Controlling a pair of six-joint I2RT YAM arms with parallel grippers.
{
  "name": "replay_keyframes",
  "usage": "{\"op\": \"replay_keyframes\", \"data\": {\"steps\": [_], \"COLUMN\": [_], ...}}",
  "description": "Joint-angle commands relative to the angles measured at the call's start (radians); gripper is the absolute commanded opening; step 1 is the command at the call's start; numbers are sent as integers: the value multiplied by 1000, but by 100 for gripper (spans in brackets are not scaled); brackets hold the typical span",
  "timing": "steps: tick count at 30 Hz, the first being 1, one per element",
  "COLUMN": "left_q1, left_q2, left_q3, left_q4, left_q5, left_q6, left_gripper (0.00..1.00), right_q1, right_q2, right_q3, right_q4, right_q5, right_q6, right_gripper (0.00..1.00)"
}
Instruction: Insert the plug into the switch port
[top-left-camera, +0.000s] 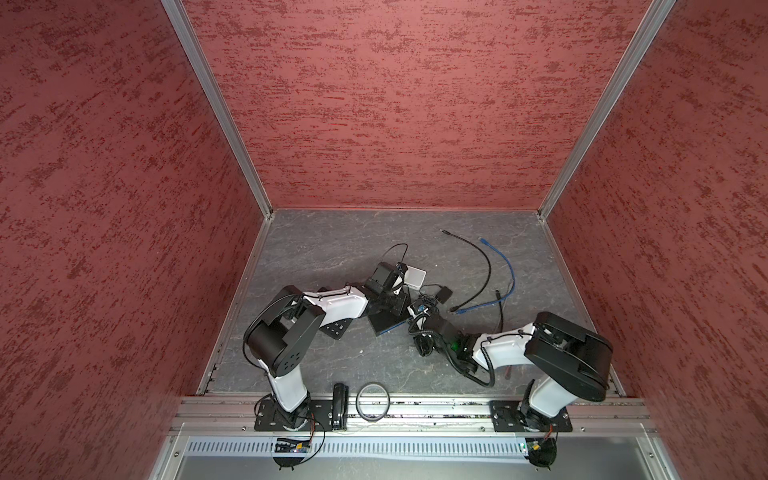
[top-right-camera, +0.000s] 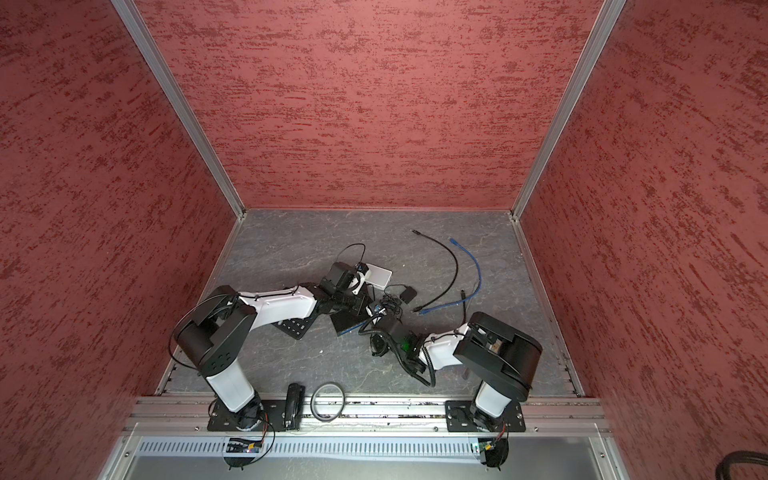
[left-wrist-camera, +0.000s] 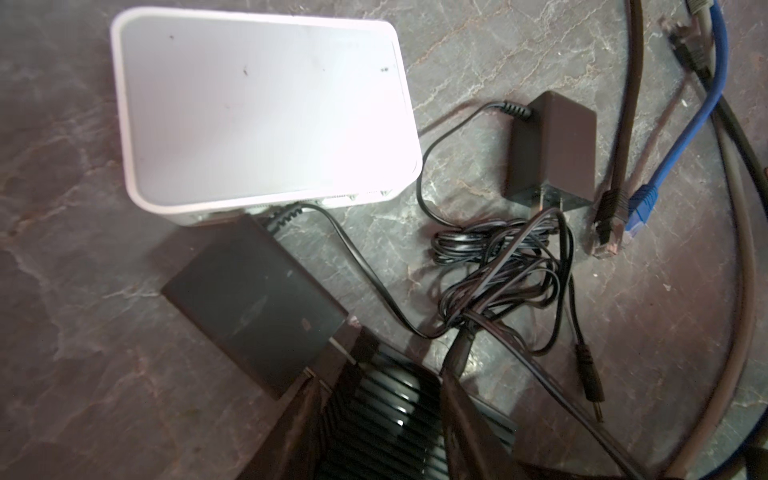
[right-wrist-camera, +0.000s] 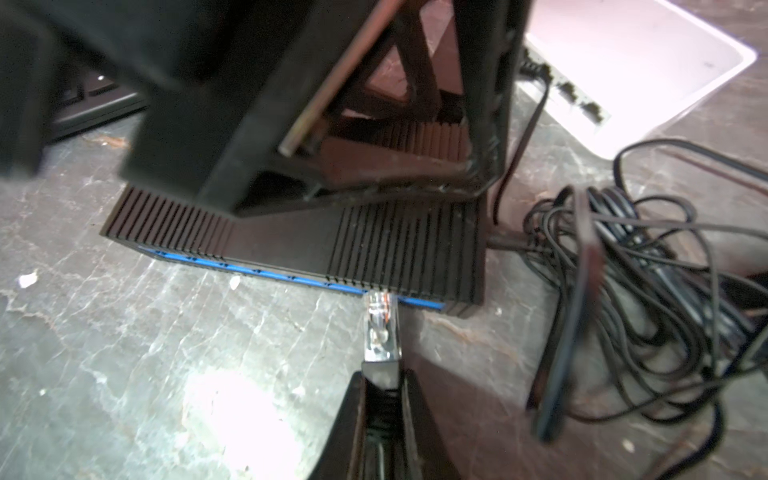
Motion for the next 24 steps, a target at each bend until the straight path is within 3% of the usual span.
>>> {"op": "replay_keyframes", "data": {"steps": [1, 9, 15, 24], "left_q1": [-78, -82, -94, -110], "left_q2": [54, 51, 58, 86], "left_q3": [-50, -60, -45, -37], "left_q4": [-141, -137, -145, -139], "left_q5": [174, 165, 157, 157], "left_q6": [-31, -26, -19, -20], "left_gripper": [46, 46, 46, 45], "right_q1": [-12, -10, -10, -10], "right_q2": [8, -6, -24, -59], "right_q3": [92, 156, 238, 287], "right_q4": [166, 6, -138, -145], "right_q5": [147, 56, 66, 58], "right_q6": [20, 45, 22, -23], "right_gripper": [9, 9, 9, 9]}}
